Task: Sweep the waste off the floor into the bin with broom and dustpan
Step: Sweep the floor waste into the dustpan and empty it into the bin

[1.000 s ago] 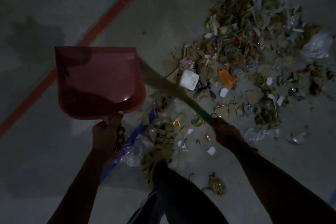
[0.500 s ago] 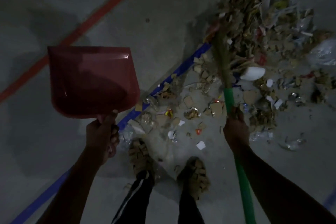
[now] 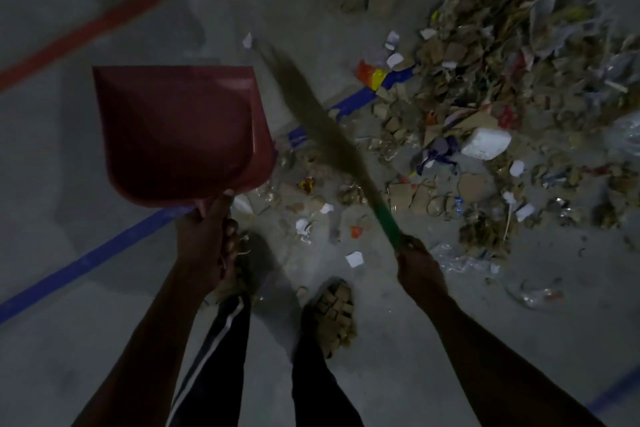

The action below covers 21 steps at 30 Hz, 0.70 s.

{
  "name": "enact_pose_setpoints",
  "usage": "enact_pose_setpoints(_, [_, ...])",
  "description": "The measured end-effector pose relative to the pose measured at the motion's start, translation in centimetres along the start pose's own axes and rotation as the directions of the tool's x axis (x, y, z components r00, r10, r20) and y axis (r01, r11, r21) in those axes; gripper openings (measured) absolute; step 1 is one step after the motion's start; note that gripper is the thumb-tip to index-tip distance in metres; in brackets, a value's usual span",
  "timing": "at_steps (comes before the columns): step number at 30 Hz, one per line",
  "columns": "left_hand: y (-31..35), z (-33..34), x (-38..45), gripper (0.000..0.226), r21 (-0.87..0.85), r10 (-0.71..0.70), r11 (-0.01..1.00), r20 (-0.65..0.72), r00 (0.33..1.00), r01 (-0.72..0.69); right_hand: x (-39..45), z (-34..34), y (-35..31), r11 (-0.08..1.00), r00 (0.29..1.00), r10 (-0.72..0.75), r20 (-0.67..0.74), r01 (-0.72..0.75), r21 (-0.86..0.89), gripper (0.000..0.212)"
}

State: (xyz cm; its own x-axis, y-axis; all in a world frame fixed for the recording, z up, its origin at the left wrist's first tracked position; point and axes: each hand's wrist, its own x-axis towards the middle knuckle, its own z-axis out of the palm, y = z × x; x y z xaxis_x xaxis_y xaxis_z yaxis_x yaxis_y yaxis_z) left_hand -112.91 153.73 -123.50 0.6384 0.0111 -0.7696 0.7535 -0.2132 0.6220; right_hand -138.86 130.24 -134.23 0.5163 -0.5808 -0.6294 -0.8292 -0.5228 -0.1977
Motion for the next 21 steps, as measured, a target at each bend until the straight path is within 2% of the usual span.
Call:
enact_pose_setpoints(3, [-2.0, -0.7, -0.2, 0.046, -0.067, -0.023, 0.998, -0.042, 0.999, 0.020, 2.2, -1.8, 2.0, 0.999, 0.996, 0.054, -0.066, -0.054, -0.001, 0.035])
enact_pose_setpoints(6, [-3.2, -0.8, -1.1, 0.049, -0.071, -0.077, 0.995, -0.100, 0.992, 0.070, 4.0, -3.9, 2.9, 0.995, 0.987, 0.096, -0.127, -0.094, 0.020, 0.043])
enact_pose_setpoints(9, [-3.6, -1.2, -2.1, 0.052, -0.096, -0.105, 0.991, -0.146, 0.984, 0.091, 4.4, -4.9, 2.0, 0.996, 0.973, 0.073, -0.217, -0.081, -0.030, 0.048])
enact_pose_setpoints(11, [-3.6, -1.5, -2.6, 0.052, -0.098, -0.112, 0.990, -0.166, 0.980, 0.097, 3.9, -5.4, 0.6, 0.996, 0.960, 0.001, -0.281, -0.027, -0.088, 0.050])
enact_pose_setpoints(13, [-3.8, -1.9, -2.8, 0.051, -0.112, -0.106, 0.990, -0.174, 0.979, 0.087, 3.1, -5.5, -1.5, 0.997, 0.959, -0.058, -0.278, 0.044, -0.058, 0.051])
enact_pose_setpoints(18, [-4.3, -2.9, -2.3, 0.049, -0.110, -0.053, 0.993, -0.177, 0.983, 0.034, 3.5, -3.1, -6.5, 0.968, 0.959, -0.225, -0.171, 0.240, 0.071, 0.052])
enact_pose_setpoints(21, [-4.5, -3.1, -1.6, 0.051, -0.129, -0.078, 0.990, -0.161, 0.984, 0.057, 4.2, -0.8, -10.1, 0.918, 0.923, -0.363, -0.128, 0.378, 0.121, 0.048])
